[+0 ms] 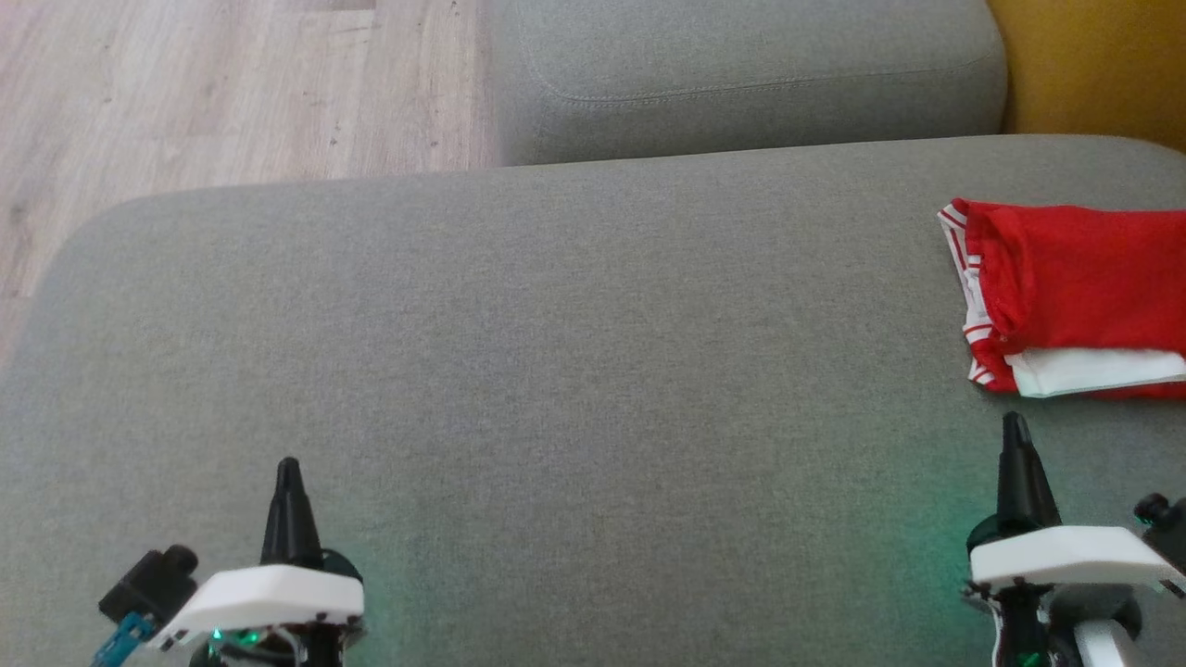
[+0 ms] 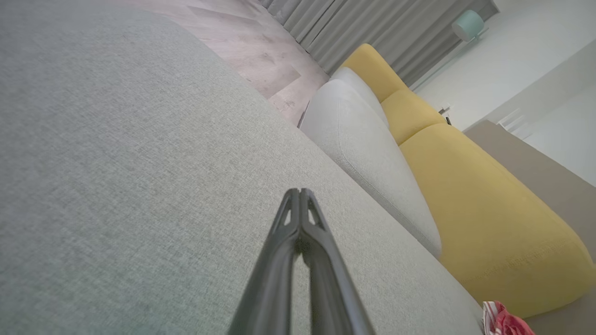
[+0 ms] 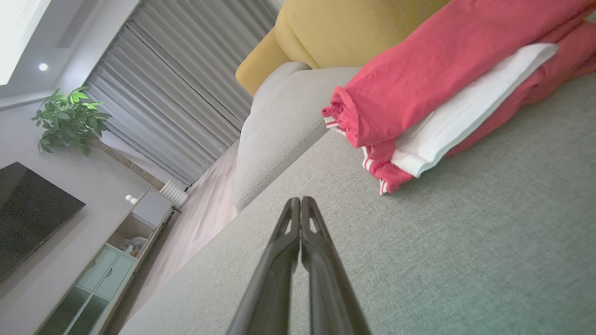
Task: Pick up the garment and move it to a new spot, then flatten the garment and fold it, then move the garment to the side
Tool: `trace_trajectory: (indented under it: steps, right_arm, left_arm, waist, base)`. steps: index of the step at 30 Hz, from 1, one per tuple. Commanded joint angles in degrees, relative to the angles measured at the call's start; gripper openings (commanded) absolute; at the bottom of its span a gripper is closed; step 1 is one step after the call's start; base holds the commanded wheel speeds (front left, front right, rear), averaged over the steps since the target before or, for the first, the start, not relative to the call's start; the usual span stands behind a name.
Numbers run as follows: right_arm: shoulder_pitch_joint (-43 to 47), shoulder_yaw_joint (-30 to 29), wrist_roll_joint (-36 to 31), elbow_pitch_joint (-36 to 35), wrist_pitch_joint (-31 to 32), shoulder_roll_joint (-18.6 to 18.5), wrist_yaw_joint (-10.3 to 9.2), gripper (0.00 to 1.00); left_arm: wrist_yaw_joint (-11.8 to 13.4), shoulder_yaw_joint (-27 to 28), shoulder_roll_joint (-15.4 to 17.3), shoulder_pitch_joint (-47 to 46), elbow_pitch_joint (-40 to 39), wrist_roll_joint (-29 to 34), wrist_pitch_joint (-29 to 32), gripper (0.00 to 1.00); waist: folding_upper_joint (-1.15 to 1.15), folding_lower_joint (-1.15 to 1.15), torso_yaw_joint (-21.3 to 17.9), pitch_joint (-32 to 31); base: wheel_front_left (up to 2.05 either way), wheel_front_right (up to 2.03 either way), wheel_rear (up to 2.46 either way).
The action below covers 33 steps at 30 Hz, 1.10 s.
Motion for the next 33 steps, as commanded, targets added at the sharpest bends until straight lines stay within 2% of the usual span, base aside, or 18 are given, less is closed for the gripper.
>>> trace_trajectory:
  steps: [1,33]
  right_arm:
    - [-2.7,0.1,1.7,-2.2,0.4,-0.2,-0.02,0.0]
    - [-4.0,-1.3,22.0,-2.9,5.7,-0.3,-0.03,0.0]
  left_arm:
    - [-0.4,1.6,0.1,-3.1,-2.2,-1.3,0.2,0.0]
    - [-1.9,5.7,0.2,-3.4,-3.4,-19.1,5.6,0.0]
  waist:
    - [0.0,0.0,0.0,0.0]
    - [0.0,0.0,-0.8,0.0]
  base:
    - [0.0,0.0,0.0]
    - [0.0,0.0,0.0]
